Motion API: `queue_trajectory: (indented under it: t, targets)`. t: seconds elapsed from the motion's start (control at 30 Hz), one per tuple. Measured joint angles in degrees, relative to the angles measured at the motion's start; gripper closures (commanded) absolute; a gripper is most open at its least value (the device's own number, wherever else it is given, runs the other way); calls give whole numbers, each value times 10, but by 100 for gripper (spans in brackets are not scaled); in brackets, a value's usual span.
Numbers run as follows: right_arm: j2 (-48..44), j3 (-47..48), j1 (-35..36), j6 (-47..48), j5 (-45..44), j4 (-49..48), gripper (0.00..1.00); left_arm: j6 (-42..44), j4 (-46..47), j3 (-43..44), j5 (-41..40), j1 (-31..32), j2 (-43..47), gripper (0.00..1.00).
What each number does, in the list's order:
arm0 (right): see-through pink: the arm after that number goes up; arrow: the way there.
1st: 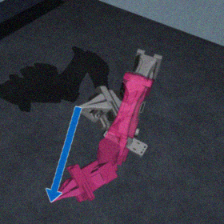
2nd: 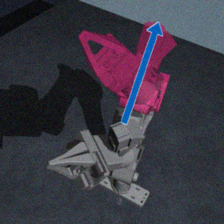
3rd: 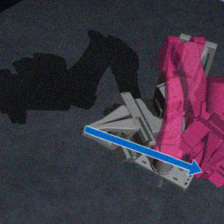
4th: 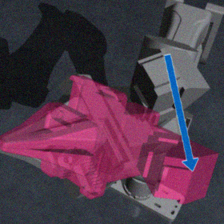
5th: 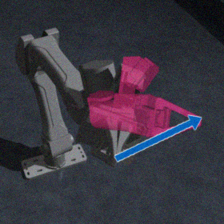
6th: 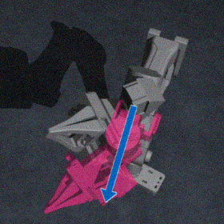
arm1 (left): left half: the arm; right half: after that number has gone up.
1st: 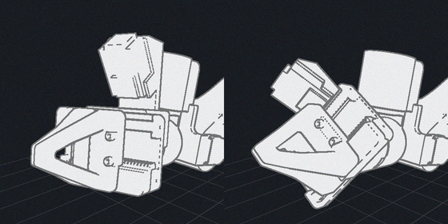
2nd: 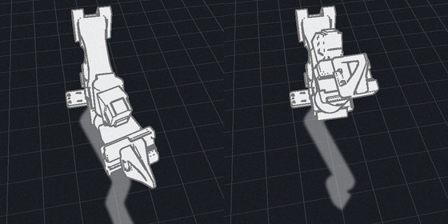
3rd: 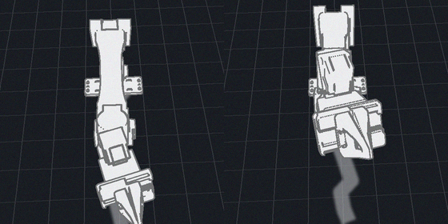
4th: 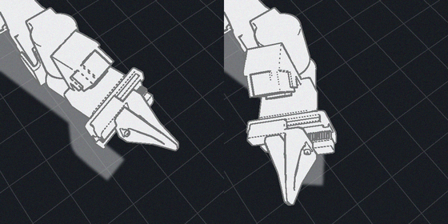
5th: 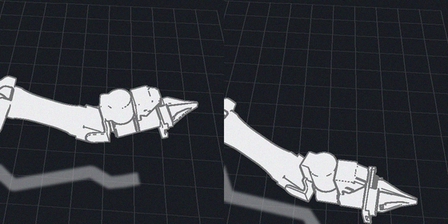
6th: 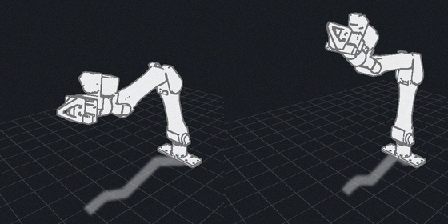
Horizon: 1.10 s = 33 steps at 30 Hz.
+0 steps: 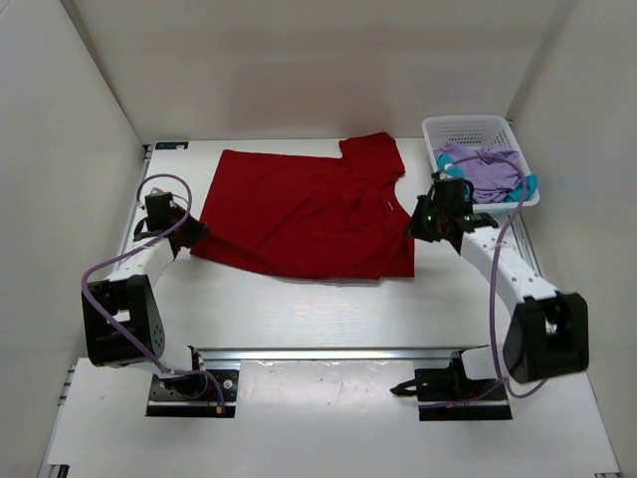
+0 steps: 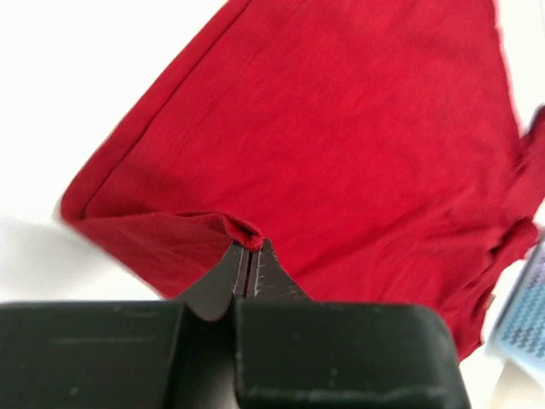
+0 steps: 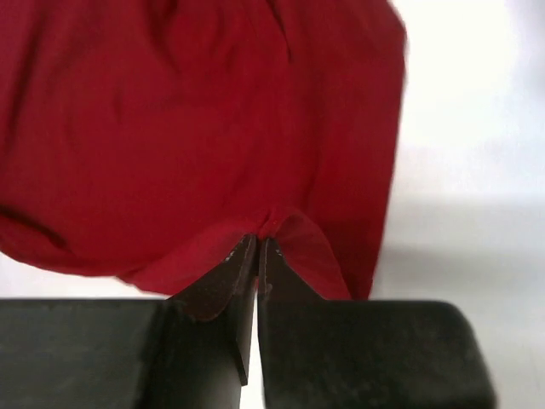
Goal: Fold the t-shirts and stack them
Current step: Fold the flattened tshirt in 1/3 of the way
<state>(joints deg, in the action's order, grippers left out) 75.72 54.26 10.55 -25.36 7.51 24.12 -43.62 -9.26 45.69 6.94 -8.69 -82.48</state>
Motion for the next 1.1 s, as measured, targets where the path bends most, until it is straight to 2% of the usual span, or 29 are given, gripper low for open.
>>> queue_trajectory:
  t: [0.23,0.5,0.93,1.1]
  targets:
    - [164,155,-14,21,-7,-21,100,-4,21,62,-2,-25,-77,100]
    - [305,296,-17,40,-11,-17,100,-5,24,97,-5,-28,-151,100]
    - [331,322,-47,47,-16,7,100,-21,60,113,12,-30,-170,100]
    - [385,403,-46,57,-17,16,100,-25,69,120,23,-36,-205,85]
